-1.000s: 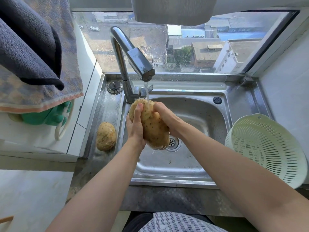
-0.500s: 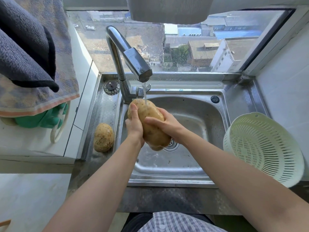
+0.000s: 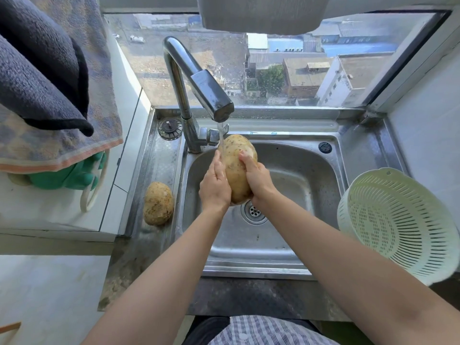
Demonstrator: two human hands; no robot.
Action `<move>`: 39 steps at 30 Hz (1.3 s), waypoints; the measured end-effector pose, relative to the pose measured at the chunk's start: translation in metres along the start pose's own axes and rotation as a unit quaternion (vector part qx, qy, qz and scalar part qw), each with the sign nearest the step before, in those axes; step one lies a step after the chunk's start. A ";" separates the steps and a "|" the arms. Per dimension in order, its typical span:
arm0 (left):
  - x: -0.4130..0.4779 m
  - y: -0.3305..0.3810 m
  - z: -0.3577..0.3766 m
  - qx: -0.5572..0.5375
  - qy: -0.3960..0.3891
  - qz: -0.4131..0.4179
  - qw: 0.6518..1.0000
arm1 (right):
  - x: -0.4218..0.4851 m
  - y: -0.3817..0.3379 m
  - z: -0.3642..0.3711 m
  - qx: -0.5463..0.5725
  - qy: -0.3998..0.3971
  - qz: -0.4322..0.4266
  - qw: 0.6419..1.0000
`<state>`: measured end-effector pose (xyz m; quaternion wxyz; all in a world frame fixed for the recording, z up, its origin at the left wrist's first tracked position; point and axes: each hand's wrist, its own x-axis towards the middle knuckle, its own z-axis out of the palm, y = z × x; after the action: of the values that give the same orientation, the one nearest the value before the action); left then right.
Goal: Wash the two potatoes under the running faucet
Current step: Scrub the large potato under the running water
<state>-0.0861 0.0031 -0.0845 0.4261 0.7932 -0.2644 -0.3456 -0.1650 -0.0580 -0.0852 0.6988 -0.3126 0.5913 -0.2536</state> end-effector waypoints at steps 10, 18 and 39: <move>0.004 -0.012 -0.008 -0.163 -0.052 -0.054 0.984 | 0.000 -0.001 -0.001 -0.046 -0.031 0.021 0.998; 0.008 -0.007 -0.010 -0.184 -0.077 -0.090 0.976 | 0.002 -0.001 0.002 -0.148 -0.061 -0.011 0.987; 0.015 0.023 -0.019 -0.150 -0.257 -0.268 0.916 | 0.007 0.001 -0.010 0.213 -0.048 0.270 0.938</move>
<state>-0.0649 -0.0092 -0.0619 0.3488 0.6450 -0.0871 -0.6744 -0.1735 -0.0640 -0.0912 0.8190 0.0033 0.5510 -0.1602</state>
